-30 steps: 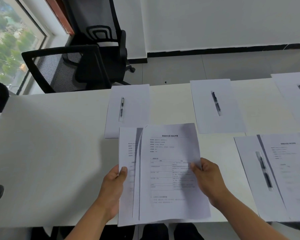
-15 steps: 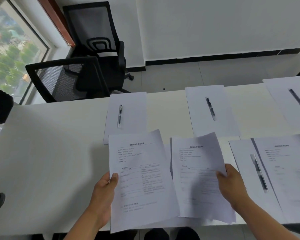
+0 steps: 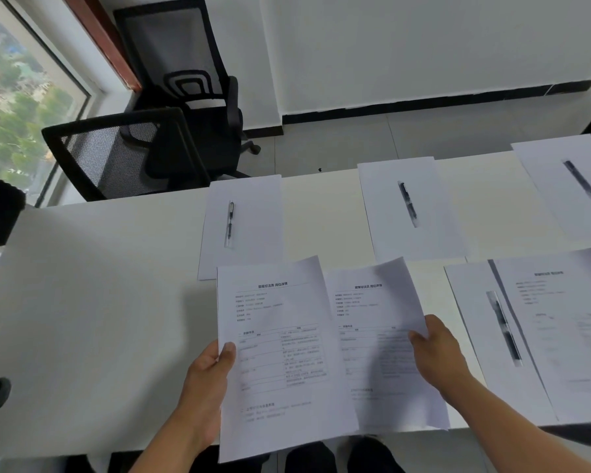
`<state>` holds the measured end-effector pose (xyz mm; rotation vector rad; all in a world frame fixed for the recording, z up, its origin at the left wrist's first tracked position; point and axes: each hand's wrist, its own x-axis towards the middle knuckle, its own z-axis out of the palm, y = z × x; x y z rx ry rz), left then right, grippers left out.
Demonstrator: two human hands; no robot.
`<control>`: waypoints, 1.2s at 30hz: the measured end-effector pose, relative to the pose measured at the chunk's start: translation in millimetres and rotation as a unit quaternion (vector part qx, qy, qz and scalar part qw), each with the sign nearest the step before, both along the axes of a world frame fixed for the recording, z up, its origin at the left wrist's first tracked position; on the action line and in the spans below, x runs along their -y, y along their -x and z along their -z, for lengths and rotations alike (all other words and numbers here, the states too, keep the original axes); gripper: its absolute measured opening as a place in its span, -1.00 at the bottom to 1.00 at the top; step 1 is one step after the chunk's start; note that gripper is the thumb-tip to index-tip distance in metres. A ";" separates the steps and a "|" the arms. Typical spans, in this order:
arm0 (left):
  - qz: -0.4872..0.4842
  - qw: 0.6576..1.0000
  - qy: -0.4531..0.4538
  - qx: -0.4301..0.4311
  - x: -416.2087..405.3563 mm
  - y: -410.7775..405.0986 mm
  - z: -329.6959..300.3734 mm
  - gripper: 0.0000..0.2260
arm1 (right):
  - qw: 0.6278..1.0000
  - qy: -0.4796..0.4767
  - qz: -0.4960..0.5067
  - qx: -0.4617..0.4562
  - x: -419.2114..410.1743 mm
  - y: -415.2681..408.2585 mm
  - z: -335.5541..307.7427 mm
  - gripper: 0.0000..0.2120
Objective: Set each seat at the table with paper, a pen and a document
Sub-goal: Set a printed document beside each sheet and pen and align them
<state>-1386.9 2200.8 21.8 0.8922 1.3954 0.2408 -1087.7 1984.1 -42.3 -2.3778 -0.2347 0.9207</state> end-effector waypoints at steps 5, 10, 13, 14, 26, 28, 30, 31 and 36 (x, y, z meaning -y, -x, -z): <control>0.000 1.000 0.000 0.007 3.6 -3.9 -3.5 -0.74 | 1.000 0.005 0.002 -0.011 -0.5 -0.5 3.0 -0.93; 0.004 1.000 -0.001 0.006 7.2 -8.4 -5.0 -0.75 | 1.000 0.001 0.016 -0.022 -2.0 -0.2 -5.2 -0.92; 0.010 1.000 -0.001 0.011 7.7 -13.4 -7.3 -0.74 | 1.000 0.003 0.023 -0.019 -0.9 -1.4 -8.2 -0.90; 0.012 1.000 -0.001 0.016 7.9 -15.6 -8.9 -0.74 | 0.999 0.005 0.024 -0.023 0.3 -2.5 -8.7 -0.89; 0.062 0.996 -0.027 0.052 -1.0 -45.2 -39.0 -0.73 | 1.000 -0.009 -0.025 -0.011 -20.5 -1.7 -47.4 -0.61; 0.070 0.995 -0.036 0.060 -3.5 -50.8 -49.1 -0.72 | 0.992 -0.073 -0.023 -0.103 -35.7 7.4 -71.2 -0.51; 0.082 0.993 -0.046 0.072 -8.0 -55.1 -60.1 -0.72 | 0.979 -0.123 -0.020 -0.161 -49.6 17.0 -94.6 -0.48; 0.087 0.992 -0.052 0.077 -11.1 -57.2 -67.0 -0.72 | 0.974 -0.146 -0.019 -0.173 -56.1 21.1 -106.4 -0.48; 0.099 0.986 -0.097 0.096 -25.0 -65.4 -94.1 -0.71 | 0.953 -0.226 -0.040 -0.197 -77.8 39.6 -158.2 -0.82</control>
